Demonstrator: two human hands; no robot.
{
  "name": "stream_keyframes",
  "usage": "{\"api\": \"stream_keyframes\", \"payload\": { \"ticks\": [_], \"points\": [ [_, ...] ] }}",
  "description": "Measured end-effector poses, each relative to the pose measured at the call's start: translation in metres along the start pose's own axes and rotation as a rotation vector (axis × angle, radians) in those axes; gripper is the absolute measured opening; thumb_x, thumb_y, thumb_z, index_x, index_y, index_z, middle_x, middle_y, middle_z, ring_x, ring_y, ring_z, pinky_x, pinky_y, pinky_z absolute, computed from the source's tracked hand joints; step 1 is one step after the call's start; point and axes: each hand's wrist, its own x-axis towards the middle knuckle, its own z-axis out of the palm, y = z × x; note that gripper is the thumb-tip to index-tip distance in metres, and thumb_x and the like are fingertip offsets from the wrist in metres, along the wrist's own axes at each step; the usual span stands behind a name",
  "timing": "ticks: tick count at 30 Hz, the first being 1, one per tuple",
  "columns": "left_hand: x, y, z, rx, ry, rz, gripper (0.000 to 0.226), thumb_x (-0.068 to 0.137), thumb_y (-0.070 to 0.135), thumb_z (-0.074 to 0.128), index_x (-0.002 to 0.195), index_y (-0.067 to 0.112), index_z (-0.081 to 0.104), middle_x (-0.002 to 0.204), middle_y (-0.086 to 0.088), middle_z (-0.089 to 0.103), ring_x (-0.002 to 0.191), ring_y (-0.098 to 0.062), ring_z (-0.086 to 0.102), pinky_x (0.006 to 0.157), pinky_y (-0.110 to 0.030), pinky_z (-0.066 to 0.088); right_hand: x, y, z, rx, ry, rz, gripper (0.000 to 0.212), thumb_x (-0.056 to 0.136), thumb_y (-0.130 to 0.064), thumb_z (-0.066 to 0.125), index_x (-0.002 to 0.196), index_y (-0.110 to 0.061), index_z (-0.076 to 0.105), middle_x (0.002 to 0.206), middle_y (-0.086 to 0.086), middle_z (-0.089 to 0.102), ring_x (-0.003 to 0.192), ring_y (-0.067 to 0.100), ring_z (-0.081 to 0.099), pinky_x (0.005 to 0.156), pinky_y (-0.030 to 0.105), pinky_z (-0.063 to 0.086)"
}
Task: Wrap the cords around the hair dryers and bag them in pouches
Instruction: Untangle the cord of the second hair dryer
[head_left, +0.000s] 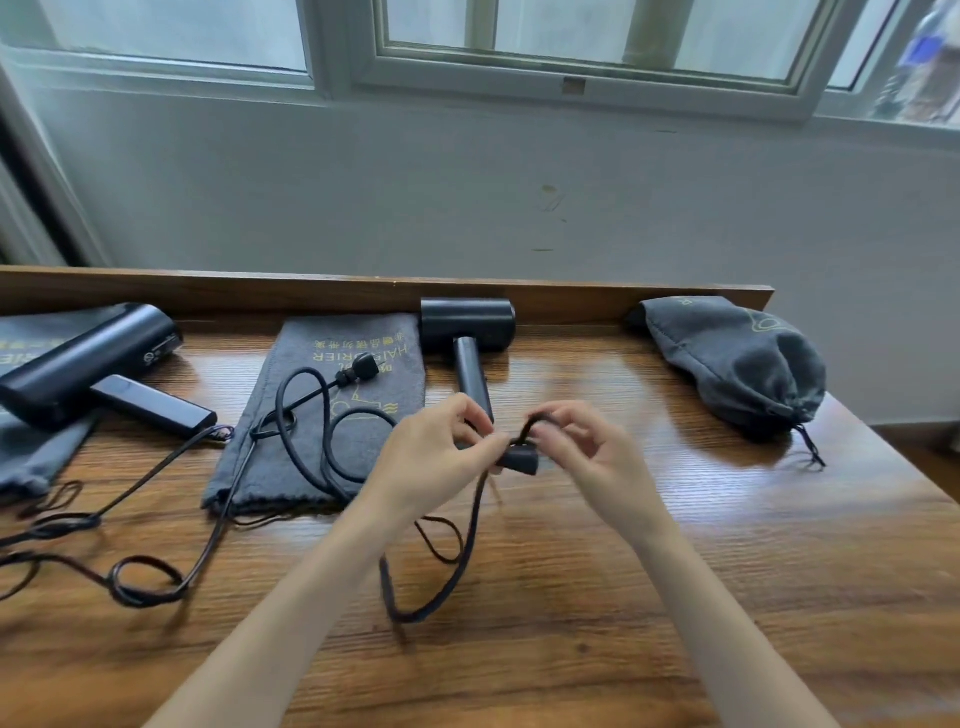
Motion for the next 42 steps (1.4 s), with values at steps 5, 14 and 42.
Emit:
{"api": "stream_keyframes", "payload": {
  "ticks": [5, 14, 42],
  "points": [
    [0.010, -0.005, -0.055, -0.365, 0.210, -0.098, 0.004, 0.089, 0.018, 0.058, 0.091, 0.017, 0.062, 0.065, 0.006, 0.065, 0.043, 0.004, 0.052, 0.042, -0.004, 0.035, 0.002, 0.019, -0.033, -0.002, 0.283, 0.252, 0.015, 0.097, -0.014, 0.044, 0.089, -0.010, 0.056, 0.085, 0.006, 0.067, 0.068, 0.006, 0.068, 0.059, 0.013, 0.050],
    [-0.001, -0.001, -0.037, -0.610, 0.009, -0.077, 0.030, 0.092, -0.002, 0.047, 0.106, 0.022, 0.058, 0.094, 0.000, 0.062, 0.065, -0.006, 0.050, 0.061, -0.019, 0.046, -0.013, 0.028, -0.045, -0.761, -0.152, 0.204, 0.041, 0.077, -0.015, 0.069, 0.115, -0.027, 0.060, 0.122, -0.003, 0.055, 0.112, 0.016, 0.053, 0.090, 0.017, 0.040],
    [-0.015, -0.082, -0.017, 0.590, 0.004, 0.285, 0.009, 0.079, 0.026, 0.061, 0.084, 0.019, 0.065, 0.117, -0.005, 0.059, 0.098, -0.025, 0.061, 0.082, -0.037, 0.052, -0.007, 0.049, -0.094, -0.206, 0.361, 0.521, 0.016, 0.078, -0.011, 0.063, 0.068, 0.000, 0.057, 0.045, -0.008, 0.049, 0.054, 0.020, 0.043, 0.057, 0.028, 0.034]
  ]
}}
